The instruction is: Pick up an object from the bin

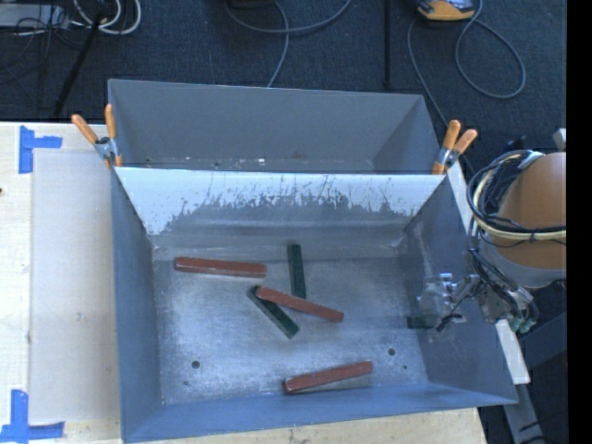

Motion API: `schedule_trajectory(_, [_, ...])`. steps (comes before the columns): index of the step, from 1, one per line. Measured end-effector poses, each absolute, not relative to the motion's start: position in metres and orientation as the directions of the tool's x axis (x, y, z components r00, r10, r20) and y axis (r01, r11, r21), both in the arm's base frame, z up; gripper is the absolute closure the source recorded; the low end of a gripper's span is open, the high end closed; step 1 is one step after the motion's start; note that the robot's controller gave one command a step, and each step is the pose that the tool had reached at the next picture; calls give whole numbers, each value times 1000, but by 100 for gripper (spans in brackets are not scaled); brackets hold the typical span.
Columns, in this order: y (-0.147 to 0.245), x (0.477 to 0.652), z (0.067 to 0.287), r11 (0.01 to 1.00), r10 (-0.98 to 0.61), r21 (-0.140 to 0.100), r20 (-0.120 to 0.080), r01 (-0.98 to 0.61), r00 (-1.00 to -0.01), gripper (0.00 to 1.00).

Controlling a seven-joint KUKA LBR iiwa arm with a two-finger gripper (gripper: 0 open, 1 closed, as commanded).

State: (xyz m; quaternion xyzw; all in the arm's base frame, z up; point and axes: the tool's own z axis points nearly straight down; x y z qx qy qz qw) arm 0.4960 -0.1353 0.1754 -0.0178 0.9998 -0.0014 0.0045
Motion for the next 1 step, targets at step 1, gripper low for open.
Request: schedule_trajectory(1, [-128, 492, 238, 1000, -24, -2, -7, -24, -1000, 100])
